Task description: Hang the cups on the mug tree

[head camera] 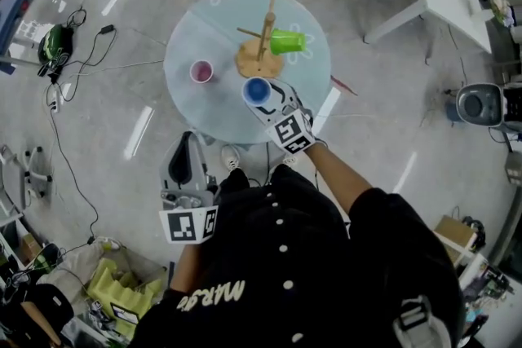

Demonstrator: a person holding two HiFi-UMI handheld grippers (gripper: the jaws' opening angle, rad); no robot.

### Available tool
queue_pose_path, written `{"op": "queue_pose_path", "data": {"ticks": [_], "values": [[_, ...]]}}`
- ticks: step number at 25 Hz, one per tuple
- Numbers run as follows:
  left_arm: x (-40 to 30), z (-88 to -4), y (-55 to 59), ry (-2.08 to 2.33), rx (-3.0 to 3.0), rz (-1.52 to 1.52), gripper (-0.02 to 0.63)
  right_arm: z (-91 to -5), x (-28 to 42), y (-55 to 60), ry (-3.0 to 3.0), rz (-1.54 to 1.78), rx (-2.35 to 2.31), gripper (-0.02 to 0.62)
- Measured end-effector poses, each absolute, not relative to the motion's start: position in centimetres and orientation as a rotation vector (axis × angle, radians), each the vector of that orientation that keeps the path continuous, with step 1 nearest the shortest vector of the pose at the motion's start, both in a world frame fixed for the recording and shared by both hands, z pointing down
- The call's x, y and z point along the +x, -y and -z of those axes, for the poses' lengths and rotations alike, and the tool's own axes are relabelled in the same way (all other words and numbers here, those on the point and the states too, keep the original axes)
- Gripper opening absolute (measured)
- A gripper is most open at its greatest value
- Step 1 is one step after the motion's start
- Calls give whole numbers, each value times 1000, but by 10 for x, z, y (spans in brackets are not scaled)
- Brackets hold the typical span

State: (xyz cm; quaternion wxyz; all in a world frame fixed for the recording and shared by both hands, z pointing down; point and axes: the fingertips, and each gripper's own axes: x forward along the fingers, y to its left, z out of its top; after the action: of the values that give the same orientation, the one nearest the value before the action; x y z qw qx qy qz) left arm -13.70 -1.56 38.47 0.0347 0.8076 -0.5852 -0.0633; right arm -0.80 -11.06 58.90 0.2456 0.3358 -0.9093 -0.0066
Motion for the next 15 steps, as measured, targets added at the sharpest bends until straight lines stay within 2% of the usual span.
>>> {"op": "queue_pose_path", "data": {"ticks": [15], "values": [[-45,-349,39,1593,2676,301,-3,-520,127,121,2388,152,1197,273]]}}
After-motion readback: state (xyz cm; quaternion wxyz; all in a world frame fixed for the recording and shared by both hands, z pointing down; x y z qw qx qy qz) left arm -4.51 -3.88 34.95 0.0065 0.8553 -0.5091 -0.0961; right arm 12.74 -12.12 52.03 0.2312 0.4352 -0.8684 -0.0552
